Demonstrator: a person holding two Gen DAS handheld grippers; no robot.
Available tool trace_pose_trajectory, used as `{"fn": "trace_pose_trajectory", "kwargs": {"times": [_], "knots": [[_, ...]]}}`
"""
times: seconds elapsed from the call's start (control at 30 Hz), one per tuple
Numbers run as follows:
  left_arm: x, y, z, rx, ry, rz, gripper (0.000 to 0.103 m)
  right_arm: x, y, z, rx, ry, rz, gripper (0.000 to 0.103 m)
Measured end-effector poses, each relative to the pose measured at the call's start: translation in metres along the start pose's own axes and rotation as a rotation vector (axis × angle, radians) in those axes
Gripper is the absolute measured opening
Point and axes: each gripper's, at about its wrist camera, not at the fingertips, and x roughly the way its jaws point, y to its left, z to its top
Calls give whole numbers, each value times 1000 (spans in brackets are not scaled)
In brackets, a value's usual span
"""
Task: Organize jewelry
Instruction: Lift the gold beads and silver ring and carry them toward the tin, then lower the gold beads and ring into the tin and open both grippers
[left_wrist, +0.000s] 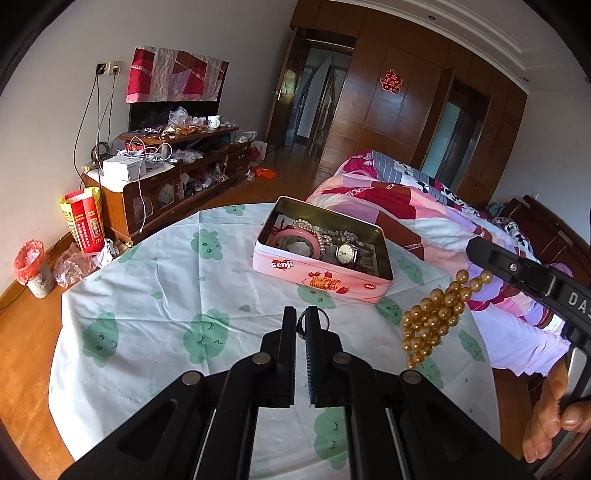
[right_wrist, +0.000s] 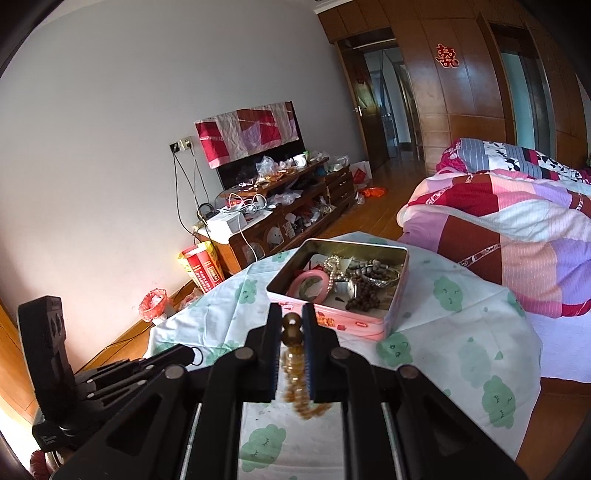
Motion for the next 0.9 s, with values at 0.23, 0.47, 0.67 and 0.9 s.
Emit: {"fn": "trace_pose_trajectory", "kwargs": {"times": [0.23, 0.47, 0.67, 0.9], "knots": [[16, -9, 12, 29, 11, -1, 4, 11, -8, 7, -4, 8, -18, 13], [27, -20, 34, 45, -22, -42, 4, 12, -8, 31, -33, -31, -25, 13], [42, -22, 61, 29, -67, -91, 4, 23, -11, 61, -66, -77, -38, 13], [83, -16, 85, -4, -81, -106, 4, 67, -20, 86, -56, -90, -53, 13]]}}
